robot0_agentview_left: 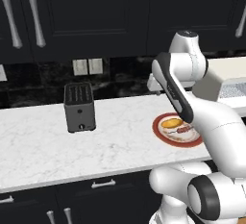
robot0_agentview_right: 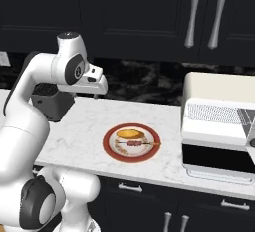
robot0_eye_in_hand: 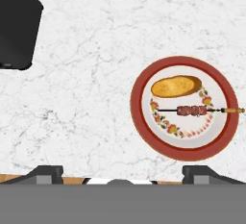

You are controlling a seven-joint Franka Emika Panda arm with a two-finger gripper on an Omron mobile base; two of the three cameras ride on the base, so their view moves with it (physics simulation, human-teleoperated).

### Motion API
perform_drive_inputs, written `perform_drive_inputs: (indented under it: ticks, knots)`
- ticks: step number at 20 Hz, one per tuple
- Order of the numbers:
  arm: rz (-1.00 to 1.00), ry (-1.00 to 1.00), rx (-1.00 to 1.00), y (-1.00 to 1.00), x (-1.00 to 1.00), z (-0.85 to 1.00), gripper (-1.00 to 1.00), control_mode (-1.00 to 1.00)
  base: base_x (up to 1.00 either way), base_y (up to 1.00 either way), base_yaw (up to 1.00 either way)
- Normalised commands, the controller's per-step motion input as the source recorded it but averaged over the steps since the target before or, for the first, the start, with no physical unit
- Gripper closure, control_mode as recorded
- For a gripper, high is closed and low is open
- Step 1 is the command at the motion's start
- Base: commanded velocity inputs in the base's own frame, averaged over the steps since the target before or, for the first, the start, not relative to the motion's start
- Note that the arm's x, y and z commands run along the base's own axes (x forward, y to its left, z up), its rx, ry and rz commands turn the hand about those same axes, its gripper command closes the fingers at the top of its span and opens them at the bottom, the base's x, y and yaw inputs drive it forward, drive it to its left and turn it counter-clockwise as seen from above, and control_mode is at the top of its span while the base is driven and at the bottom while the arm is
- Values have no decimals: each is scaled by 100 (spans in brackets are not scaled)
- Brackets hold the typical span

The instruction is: Pick up the kebab skewer and baguette bread, and place them inside the toaster oven. Close the toaster oven door and start by setting the timer.

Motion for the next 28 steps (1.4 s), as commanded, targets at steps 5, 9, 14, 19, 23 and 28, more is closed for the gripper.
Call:
perform_drive_inputs:
  ticks: [5,9,14,19,23,28]
  knots:
    - [0,0,0,0,0,0,-100,100,0,-56,0]
    - [0,0,0,0,0,0,-100,100,1,-61,0]
    - [0,0,0,0,0,0,-100,100,0,-33,0]
    - [0,0,0,0,0,0,-100,100,0,0,0]
    - [0,0,0,0,0,0,-100,100,0,0,0]
    - [0,0,0,0,0,0,-100,-100,0,0,0]
